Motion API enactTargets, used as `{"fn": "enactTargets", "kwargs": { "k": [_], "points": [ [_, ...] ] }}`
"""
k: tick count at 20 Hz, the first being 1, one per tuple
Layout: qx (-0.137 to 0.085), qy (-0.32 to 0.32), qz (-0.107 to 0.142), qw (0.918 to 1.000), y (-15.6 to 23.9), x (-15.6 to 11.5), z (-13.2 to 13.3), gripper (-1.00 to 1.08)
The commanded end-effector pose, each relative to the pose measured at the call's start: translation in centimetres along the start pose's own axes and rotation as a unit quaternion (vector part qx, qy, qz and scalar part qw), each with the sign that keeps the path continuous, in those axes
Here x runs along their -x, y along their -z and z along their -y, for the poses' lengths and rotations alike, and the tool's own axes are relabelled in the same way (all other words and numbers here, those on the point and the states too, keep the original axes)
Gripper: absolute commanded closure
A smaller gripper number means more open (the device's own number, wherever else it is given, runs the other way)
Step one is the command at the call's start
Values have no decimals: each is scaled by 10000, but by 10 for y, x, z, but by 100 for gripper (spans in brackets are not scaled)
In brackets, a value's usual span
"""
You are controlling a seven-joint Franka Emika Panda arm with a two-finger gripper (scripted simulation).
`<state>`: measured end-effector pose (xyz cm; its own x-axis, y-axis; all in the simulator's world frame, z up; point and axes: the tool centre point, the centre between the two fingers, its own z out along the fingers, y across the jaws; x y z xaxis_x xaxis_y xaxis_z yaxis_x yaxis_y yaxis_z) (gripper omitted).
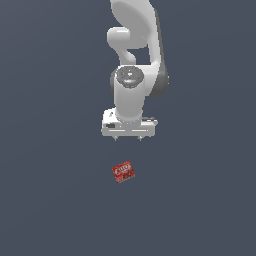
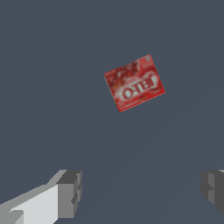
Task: Pick up the object and move it to a goal position.
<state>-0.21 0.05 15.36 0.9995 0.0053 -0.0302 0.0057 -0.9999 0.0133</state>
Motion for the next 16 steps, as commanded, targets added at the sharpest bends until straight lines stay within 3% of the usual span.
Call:
{"fn": "enactTargets", "kwargs": {
  "k": [1, 16],
  "points": [
    [0, 0, 0, 10000, 0, 0, 0, -92],
    [68, -30, -173, 9998, 13, -10, 0, -92]
  ]
}}
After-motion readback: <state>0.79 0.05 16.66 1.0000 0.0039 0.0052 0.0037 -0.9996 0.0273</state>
